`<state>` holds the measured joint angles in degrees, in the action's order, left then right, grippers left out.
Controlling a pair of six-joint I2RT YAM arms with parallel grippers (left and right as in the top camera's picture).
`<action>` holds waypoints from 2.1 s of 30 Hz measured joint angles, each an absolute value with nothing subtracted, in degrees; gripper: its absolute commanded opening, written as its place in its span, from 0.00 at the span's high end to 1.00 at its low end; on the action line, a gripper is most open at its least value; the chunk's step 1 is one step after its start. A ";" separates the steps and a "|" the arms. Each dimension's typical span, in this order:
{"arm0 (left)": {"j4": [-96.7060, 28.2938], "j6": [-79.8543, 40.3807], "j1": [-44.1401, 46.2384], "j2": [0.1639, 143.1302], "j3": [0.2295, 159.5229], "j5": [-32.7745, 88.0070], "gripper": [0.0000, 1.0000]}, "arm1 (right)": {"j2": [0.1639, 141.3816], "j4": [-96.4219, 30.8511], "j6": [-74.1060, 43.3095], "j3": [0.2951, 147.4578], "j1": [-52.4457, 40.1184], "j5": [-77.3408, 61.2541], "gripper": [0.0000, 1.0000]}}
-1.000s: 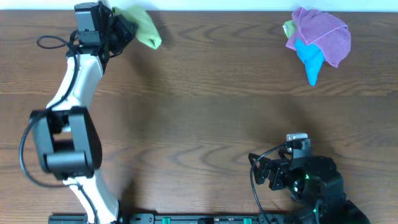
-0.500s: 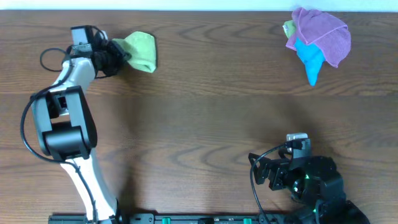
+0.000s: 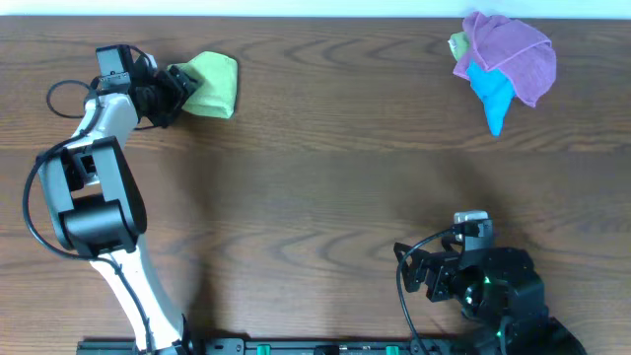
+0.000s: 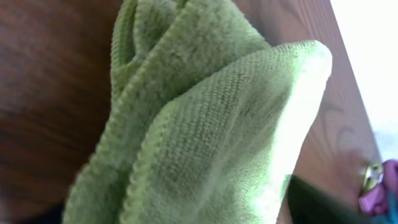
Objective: Fold the cloth
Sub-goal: 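Drag the green bundle with the left gripper toward the far left, then release the folded green cloth and pull the left gripper back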
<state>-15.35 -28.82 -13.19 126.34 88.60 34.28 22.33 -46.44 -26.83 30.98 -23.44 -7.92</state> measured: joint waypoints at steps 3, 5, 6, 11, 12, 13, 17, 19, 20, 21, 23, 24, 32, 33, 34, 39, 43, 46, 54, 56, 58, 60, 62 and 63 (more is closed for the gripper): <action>-16.19 -28.58 -13.47 126.34 88.60 34.33 0.05 | 22.33 -46.44 -26.83 30.98 -23.44 -7.92 0.01; -16.88 -28.40 -13.91 126.34 88.60 34.61 0.05 | 22.33 -46.44 -26.83 30.98 -23.44 -7.92 0.01; -17.21 -28.34 -14.17 126.34 88.60 34.85 0.05 | 22.33 -46.44 -26.83 30.98 -23.44 -7.92 0.01; -20.51 -26.87 -15.33 126.04 88.60 35.64 0.05 | 22.33 -46.44 -26.83 30.98 -23.44 -7.92 0.01; -21.91 -26.48 -15.38 125.56 88.60 35.42 0.05 | 22.33 -46.44 -26.83 30.98 -23.44 -7.92 0.01; -22.72 -26.20 -15.38 125.08 88.60 35.18 0.05 | 22.33 -46.44 -26.83 30.98 -23.44 -7.92 0.01; -27.62 -24.43 -15.33 120.92 88.60 33.91 0.05 | 22.33 -46.44 -26.83 30.98 -23.44 -7.92 0.01; -30.00 -23.44 -15.33 117.62 88.60 33.58 0.05 | 22.33 -46.44 -26.83 30.98 -23.44 -7.92 0.01; -31.05 -23.05 -15.33 116.16 88.60 33.45 0.05 | 22.33 -46.44 -26.83 30.98 -23.44 -7.92 0.01; -32.38 -22.52 -15.33 114.43 88.60 33.39 0.05 | 22.33 -46.44 -26.83 30.98 -23.44 -7.92 0.01; -35.14 -21.34 -15.31 110.87 88.60 32.97 0.05 | 22.33 -46.44 -26.83 30.98 -23.44 -7.92 0.01; -36.32 -20.78 -15.22 109.38 88.60 32.73 0.05 | 22.33 -46.44 -26.83 30.98 -23.44 -7.92 0.01; -49.69 -13.32 -10.46 95.70 88.66 25.15 0.05 | 22.33 -46.41 -26.83 30.98 -23.44 -7.92 0.01; -50.78 -12.62 -9.76 94.48 88.66 24.67 0.05 | 22.33 -46.39 -26.83 30.98 -23.44 -7.92 0.01; -52.10 -11.90 -9.10 93.30 88.66 23.81 0.05 | 22.33 -46.46 -26.83 30.98 -23.44 -7.92 0.01; -62.26 -10.41 -8.40 88.82 88.75 19.94 0.05 | 22.33 -46.46 -26.83 30.98 -23.44 -7.92 0.01; -65.71 -10.17 -8.40 88.07 88.75 17.34 0.05 | 22.33 -46.44 -26.83 30.98 -23.44 -7.92 0.01; -68.27 -8.16 -8.32 88.07 88.75 17.17 0.05 | 22.33 -46.44 -26.83 30.98 -23.44 -7.92 0.01; -67.68 -2.59 -4.58 88.07 87.02 17.82 0.05 | 22.33 -46.41 -26.83 30.98 -23.44 -7.94 0.01; -66.04 -2.37 -3.81 88.03 84.90 17.85 0.05 | 22.33 -46.44 -26.83 30.98 -23.44 -7.92 0.01; -63.26 -2.09 -3.18 87.72 81.84 17.85 0.05 | 22.33 -46.41 -26.83 30.98 -23.44 -7.92 0.01; -58.39 -1.80 -2.74 86.46 77.14 18.15 0.05 | 22.33 -46.41 -26.83 30.98 -23.44 -7.92 0.01; -51.86 -1.58 -2.50 83.68 71.31 18.79 0.05 | 22.33 -46.46 -26.85 30.96 -23.44 -7.94 0.01; -50.24 -1.48 -2.50 82.21 69.12 19.11 0.05 | 22.33 -46.41 -26.85 30.96 -23.44 -7.94 0.01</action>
<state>-50.24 -1.48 -2.50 82.21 69.12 19.11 22.33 -46.41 -26.85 30.96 -23.44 -7.94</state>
